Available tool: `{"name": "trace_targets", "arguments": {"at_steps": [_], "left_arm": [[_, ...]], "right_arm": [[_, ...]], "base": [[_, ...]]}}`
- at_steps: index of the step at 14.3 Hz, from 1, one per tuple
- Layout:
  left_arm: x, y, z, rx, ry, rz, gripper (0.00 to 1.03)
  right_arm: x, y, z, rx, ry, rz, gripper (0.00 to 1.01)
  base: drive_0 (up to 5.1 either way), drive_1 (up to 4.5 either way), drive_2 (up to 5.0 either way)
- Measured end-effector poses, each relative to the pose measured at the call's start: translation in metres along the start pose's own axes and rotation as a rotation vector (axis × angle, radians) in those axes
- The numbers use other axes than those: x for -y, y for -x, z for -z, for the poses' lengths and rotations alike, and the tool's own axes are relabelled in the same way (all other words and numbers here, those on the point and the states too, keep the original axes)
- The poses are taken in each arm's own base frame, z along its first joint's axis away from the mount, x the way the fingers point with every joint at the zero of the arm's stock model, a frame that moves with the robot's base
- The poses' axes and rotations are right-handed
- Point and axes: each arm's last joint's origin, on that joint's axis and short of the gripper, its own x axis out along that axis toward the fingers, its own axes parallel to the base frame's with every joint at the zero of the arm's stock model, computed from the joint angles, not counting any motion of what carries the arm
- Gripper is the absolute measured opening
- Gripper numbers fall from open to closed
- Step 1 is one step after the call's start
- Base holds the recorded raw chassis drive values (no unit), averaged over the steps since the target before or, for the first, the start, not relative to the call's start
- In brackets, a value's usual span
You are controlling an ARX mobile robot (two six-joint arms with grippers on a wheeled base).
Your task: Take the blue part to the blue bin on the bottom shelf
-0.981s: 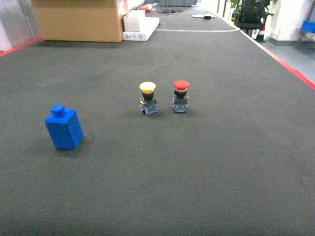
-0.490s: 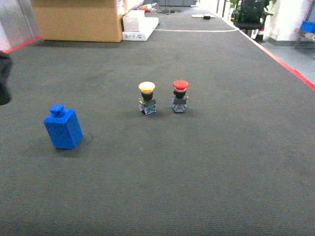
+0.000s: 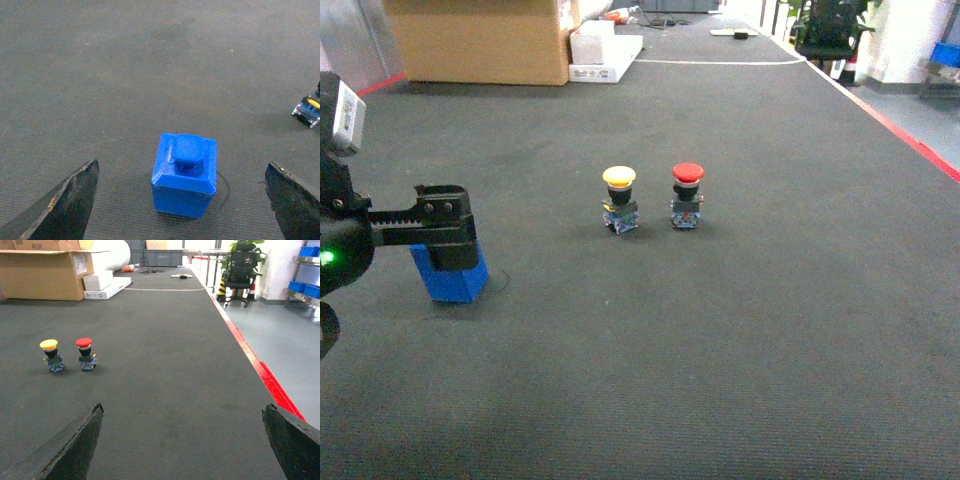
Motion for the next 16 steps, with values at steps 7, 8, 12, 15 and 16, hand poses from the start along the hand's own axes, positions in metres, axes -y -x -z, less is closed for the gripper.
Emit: {"name": "trace_targets", "arguments": {"at_steps": [7,8,12,15,16], "left_arm": [[-0.004,-0.048,0.024,-0.047,-0.032,0.014,0.98],[-0.005,-0.057,0.028,-0.058,-0.039,0.017,0.98],[-0.007,-0.080,0.029,-0.080,-0.052,0.034,0.98],[-0.010,-0.085,0.027,-0.096,-0.050,0.056,0.68],[-0.011,-0.085,0.028,-0.099,-0.052,0.055,0.57]], "right_arm": [[0.000,0.000,0.000,0.000,0.000,0.000,0.98],[0.000,0.000,0.000,0.000,0.000,0.000,0.98],[0.000,0.000,0.000,0.000,0.000,0.000,0.98],[0.000,0.000,0.000,0.000,0.000,0.000,0.98],[0.000,0.000,0.000,0.000,0.000,0.000,0.98]], "base": [[0.0,0.00,0.0],[0.0,0.00,0.0],[0.0,0.00,0.0],[0.0,0.00,0.0],[0.0,0.00,0.0]]}}
